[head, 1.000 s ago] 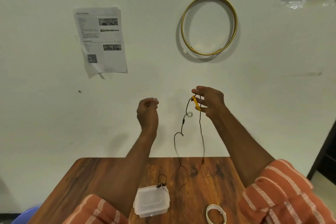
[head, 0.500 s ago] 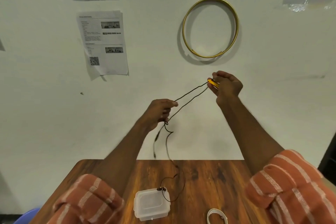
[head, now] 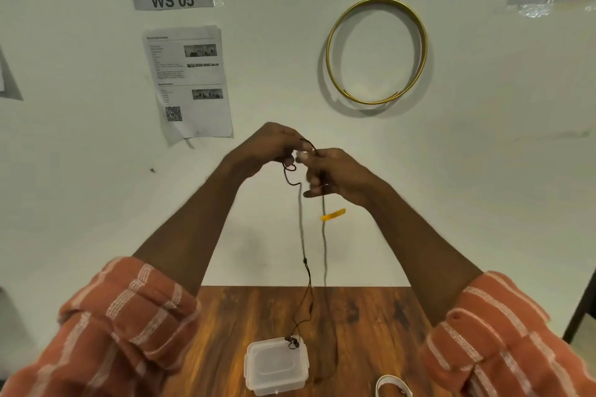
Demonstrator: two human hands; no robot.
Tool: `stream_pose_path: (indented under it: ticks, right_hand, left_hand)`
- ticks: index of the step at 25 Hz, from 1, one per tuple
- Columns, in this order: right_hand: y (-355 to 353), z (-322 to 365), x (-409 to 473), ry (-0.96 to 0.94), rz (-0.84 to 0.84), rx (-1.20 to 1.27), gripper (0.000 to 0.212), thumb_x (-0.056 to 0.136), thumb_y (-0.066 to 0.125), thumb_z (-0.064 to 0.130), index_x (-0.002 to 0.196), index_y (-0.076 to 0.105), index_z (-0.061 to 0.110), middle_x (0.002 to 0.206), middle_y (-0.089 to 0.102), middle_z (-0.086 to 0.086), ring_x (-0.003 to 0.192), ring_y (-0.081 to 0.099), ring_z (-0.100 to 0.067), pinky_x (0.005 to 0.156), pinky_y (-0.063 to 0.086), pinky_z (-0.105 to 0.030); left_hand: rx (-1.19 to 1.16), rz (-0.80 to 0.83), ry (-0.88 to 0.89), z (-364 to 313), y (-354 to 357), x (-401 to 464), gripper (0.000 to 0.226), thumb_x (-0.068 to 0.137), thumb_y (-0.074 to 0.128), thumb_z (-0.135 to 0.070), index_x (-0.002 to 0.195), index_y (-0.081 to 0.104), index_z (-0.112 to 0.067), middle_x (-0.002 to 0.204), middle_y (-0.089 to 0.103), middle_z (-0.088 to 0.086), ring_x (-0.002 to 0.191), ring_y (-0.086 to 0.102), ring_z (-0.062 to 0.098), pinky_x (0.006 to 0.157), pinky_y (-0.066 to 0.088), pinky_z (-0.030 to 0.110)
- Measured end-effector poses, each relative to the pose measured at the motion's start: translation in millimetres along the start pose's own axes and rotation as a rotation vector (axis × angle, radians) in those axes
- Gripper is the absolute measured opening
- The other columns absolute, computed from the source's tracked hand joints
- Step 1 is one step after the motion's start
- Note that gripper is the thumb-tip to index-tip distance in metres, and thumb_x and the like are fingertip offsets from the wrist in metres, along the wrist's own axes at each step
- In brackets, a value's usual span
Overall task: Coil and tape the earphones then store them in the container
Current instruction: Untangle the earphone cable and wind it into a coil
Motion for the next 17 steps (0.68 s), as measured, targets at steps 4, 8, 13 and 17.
stream_pose_path:
  ticks: [4, 8, 13, 17]
  right_hand:
    - [-40.0, 6.9, -1.8, -0.113, -0.214, 0.082, 0.031, 0.099, 0.055, 0.033, 0.077, 0.064, 0.012, 0.055, 0.024, 0.005, 0.047, 0.017, -0.01, 0.041, 0.016, -0.021]
    - [-89.2, 11.0, -9.4, -0.126, -0.48, 0.523, 0.033, 0.093, 0.052, 0.023, 0.061, 0.05, 0.017, 0.055, 0.024, 0.004, 0.045, 0.013, -0.01, 0.039, 0.009, -0.021]
    - [-129.6, -0.3, -19.5, -0.034, -0.714, 0.436, 0.029, 0.082, 0.062, 0.03, 0.059, 0.05, 0.016, 0.044, 0.029, 0.006, 0.041, 0.019, -0.012, 0.042, 0.018, -0.023]
    - [-113.6, -18.5, -16.6, 0.181, -0.469, 0.062, 0.035, 0.079, 0.062, 0.044, 0.079, 0.069, 0.01, 0.05, 0.041, 0.001, 0.042, 0.038, -0.016, 0.047, 0.035, -0.022]
  left_hand:
    - [0.408, -0.204, 0.022, 18.7, -45.4, -5.3, 0.011, 0.077, 0.071, -0.008, 0.083, 0.078, -0.013, 0.058, 0.062, -0.005, 0.053, 0.052, 0.01, 0.059, 0.045, 0.024]
    - [0.317, -0.432, -0.084, 87.0, -81.1, -19.1, 0.014, 0.077, 0.068, -0.01, 0.075, 0.075, -0.021, 0.074, 0.07, 0.013, 0.056, 0.057, 0.018, 0.068, 0.048, 0.033]
    - [-0.128, -0.231, -0.127, 96.7, -70.7, -34.7, 0.018, 0.089, 0.058, -0.011, 0.084, 0.075, -0.014, 0.056, 0.036, -0.003, 0.045, 0.03, 0.011, 0.054, 0.04, 0.026]
    - [-0.245, -0.157, -0.005, 48.0, -62.9, -22.2, 0.026, 0.091, 0.05, -0.019, 0.093, 0.074, -0.008, 0.056, 0.025, -0.009, 0.05, 0.014, 0.012, 0.048, 0.011, 0.027]
Point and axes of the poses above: each hand's wrist, its own x-axis towards the middle knuckle, its own y-axis out of the palm, z = x × y, the point moved 6 cm from there along x, towards the middle knuckle
